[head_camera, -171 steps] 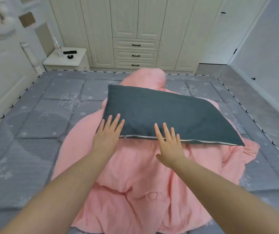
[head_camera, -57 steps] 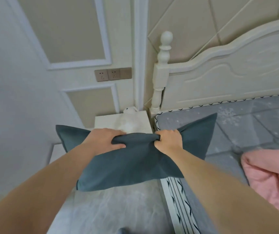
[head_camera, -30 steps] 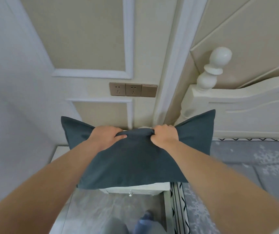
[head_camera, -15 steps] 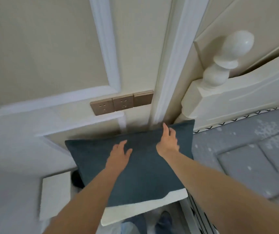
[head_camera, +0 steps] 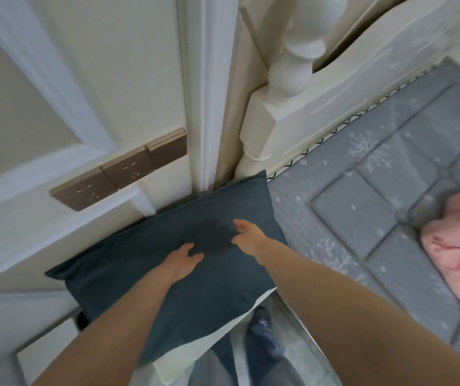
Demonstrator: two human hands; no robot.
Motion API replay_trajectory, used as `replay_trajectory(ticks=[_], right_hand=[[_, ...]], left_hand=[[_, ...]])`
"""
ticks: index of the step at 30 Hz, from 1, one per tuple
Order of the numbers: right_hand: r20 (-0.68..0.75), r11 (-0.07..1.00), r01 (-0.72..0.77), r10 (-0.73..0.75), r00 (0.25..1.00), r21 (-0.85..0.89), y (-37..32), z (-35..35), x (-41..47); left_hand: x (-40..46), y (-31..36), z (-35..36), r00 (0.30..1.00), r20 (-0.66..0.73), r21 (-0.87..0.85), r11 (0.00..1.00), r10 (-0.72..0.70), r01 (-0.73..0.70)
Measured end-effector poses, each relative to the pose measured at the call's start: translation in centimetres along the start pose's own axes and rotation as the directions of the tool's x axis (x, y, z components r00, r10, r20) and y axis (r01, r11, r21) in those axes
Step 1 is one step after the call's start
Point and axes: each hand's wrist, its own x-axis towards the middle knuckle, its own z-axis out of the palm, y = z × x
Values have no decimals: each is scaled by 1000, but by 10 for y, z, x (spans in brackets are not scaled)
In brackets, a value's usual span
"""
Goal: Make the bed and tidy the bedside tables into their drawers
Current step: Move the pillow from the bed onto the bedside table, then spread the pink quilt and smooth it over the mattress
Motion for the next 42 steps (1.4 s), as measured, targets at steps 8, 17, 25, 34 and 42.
replay_trajectory(ticks=[8, 17, 25, 34, 42], right_hand=[[-272, 975, 69, -10, 962, 210, 24, -104, -74], [-603, 924, 66, 191, 775, 377, 165, -227, -213], [-727, 890, 105, 289, 623, 443, 330, -273, -350], [-746, 823, 75, 468, 474, 563, 505, -312, -454], [-700, 740, 110, 562, 441, 663, 585, -344, -447]], left_hand=[[-28, 146, 6, 913, -142, 134, 921, 383, -366], [-94, 304, 153, 690, 189, 305, 626, 699, -718], [-184, 359, 351, 523, 490, 249, 463, 697, -851], [-253, 395, 525, 392, 622, 218, 331, 678, -918], [-238, 430, 604, 400, 697, 261, 309, 595, -915]])
